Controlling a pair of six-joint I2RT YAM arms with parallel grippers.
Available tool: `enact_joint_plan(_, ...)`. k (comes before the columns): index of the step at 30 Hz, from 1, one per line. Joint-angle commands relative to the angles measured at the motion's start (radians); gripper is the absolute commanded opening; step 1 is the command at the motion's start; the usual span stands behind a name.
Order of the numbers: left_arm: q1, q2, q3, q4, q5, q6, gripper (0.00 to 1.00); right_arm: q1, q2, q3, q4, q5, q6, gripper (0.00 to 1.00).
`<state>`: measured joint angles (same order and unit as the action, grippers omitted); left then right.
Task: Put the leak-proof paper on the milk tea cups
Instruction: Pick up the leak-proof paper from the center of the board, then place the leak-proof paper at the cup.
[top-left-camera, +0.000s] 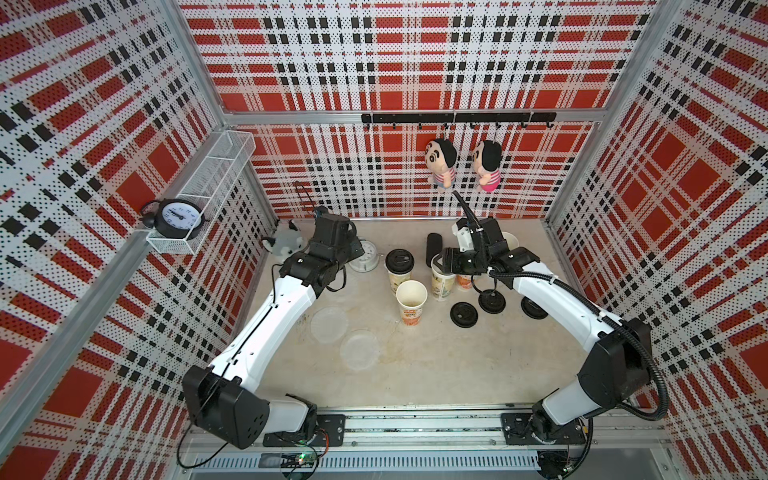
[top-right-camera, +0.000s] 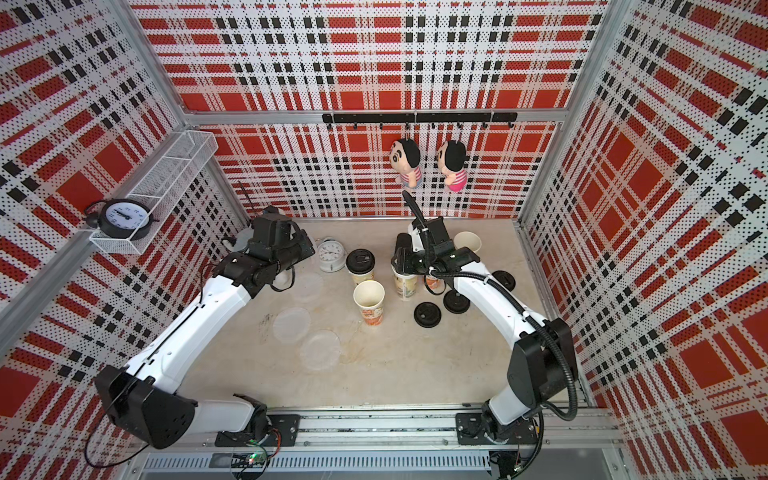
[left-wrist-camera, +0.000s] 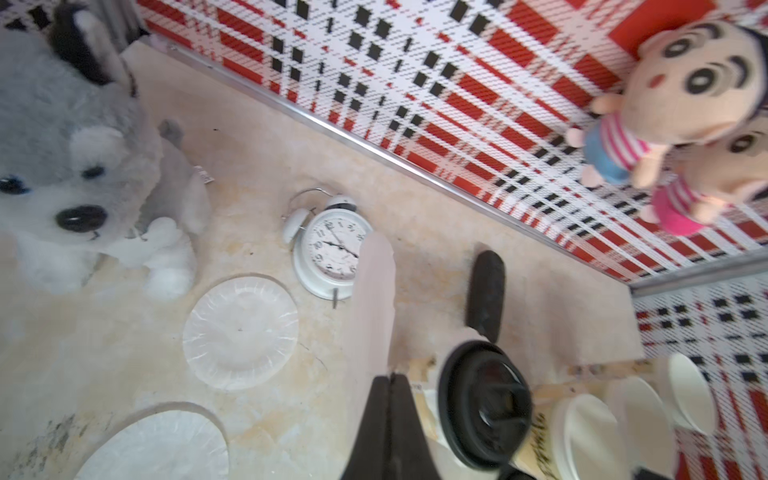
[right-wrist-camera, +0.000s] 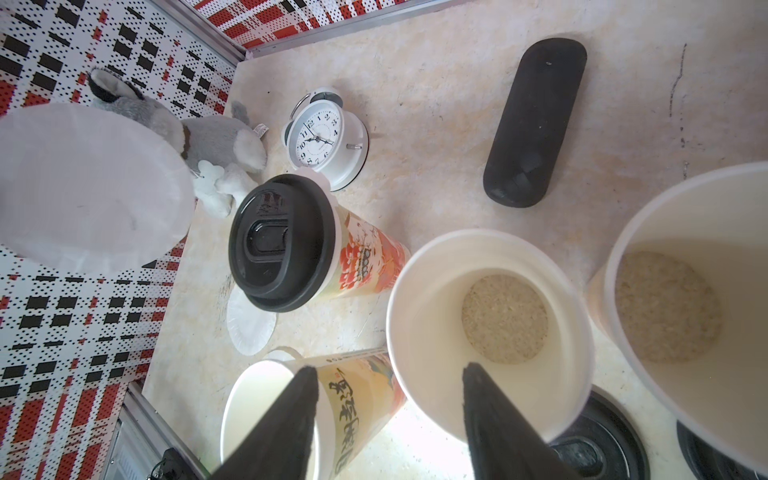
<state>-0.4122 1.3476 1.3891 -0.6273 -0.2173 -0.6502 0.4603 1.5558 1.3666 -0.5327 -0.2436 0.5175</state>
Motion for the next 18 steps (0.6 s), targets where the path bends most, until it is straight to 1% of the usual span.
enact_joint_plan(1, -0.089, -0.016, 0.059, -0.110, 0.028, 0.028, 0.00, -0.023, -0.075, 0.024, 0.001, 0.006, -0.005, 0.59)
enact_joint_plan(6, -0.255, -0.006, 0.115, -0.121, 0.051, -0.005, 0.00, -0.062, -0.157, -0.019, -0.006, 0.009, -0.004, 0.60)
enact_joint_plan(9, -0.324, 0.010, 0.141, -0.114, 0.065, -0.027, 0.00, -0.087, -0.198, -0.045, -0.013, 0.010, -0.008, 0.60)
enact_joint_plan(13, -0.378, 0.019, 0.112, -0.039, 0.147, -0.052, 0.00, -0.121, -0.230, -0.076, -0.015, 0.000, -0.010, 0.60)
enact_joint_plan(15, -0.385, 0.023, 0.066, 0.000, 0.179, -0.073, 0.00, -0.136, -0.238, -0.087, -0.014, -0.009, -0.012, 0.60)
enact_joint_plan(18, -0.385, 0.025, -0.016, 0.047, 0.197, -0.092, 0.00, -0.149, -0.241, -0.096, -0.012, -0.017, -0.015, 0.60)
